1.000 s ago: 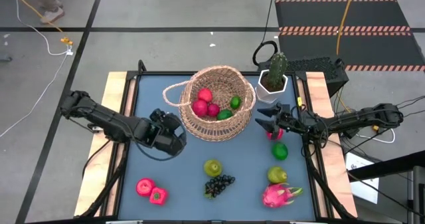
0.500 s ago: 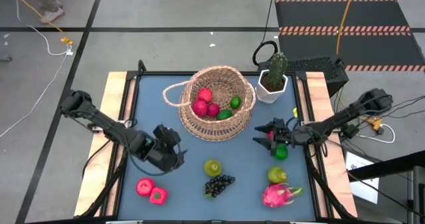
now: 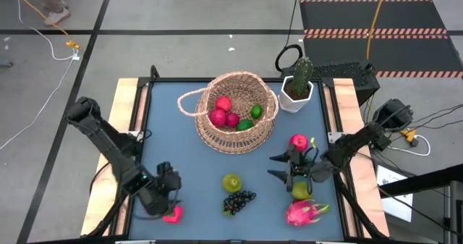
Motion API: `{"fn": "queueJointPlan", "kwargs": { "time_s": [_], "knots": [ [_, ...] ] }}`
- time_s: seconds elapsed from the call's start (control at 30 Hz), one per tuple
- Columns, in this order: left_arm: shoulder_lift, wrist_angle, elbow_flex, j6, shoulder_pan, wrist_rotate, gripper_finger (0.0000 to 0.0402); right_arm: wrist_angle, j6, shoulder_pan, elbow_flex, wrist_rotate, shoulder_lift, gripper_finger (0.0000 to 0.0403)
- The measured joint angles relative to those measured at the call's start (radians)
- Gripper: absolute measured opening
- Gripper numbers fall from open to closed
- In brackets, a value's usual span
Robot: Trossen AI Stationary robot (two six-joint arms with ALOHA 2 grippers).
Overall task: Build produce basket
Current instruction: Put the red apple into the brown basket
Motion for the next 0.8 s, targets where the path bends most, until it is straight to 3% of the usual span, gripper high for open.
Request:
{"fn": "queueJointPlan", "kwargs": {
  "time_s": [0.23,0.4,0.63,0.8],
  "knots": [
    [0.000,-0.066,0.000,-0.187,-0.147,0.045,0.0390,0.127,-0.163,-0.011,0.044,-0.003,0.083,0.0254],
    [0.000,-0.098,0.000,-0.266,-0.218,0.138,0.0390,0.191,-0.244,-0.022,0.044,-0.003,0.084,0.0254],
    [0.000,-0.085,-0.057,-0.400,-0.280,0.138,0.0390,0.172,-0.261,-0.025,0.044,-0.005,0.084,0.0254],
    [0.000,-0.015,-0.136,-0.369,-0.273,0.135,0.0390,0.111,-0.213,-0.048,0.044,-0.005,0.084,0.0254]
  ]
}}
